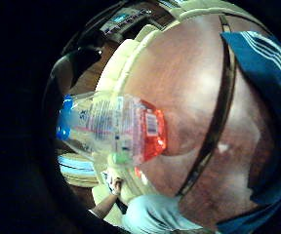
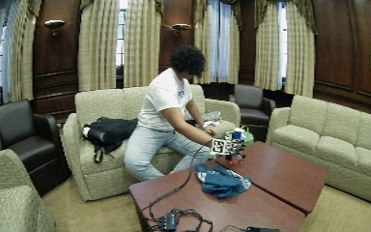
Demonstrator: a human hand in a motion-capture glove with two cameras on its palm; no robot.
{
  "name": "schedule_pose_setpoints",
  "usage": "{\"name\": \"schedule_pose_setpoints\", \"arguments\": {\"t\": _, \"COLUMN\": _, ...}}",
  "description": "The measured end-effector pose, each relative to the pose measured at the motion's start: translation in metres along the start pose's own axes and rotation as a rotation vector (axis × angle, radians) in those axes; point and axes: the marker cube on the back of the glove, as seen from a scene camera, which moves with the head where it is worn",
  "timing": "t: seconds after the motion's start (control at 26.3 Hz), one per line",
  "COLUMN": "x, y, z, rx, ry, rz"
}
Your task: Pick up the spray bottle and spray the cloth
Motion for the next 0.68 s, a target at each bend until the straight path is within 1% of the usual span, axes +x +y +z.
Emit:
{"name": "schedule_pose_setpoints", "arguments": {"t": 0.15, "x": 0.002, "y": 0.019, "z": -0.016, "rx": -0.027, "ry": 0.037, "rz": -0.006}}
{"name": "schedule_pose_setpoints", "arguments": {"t": 0.3, "x": 0.002, "y": 0.039, "z": -0.035, "rx": -0.056, "ry": 0.13, "rz": -0.032}}
{"name": "schedule_pose_setpoints", "arguments": {"t": 0.68, "x": -0.007, "y": 0.11, "z": -0.115, "rx": -0.142, "ry": 0.402, "rz": -0.124}}
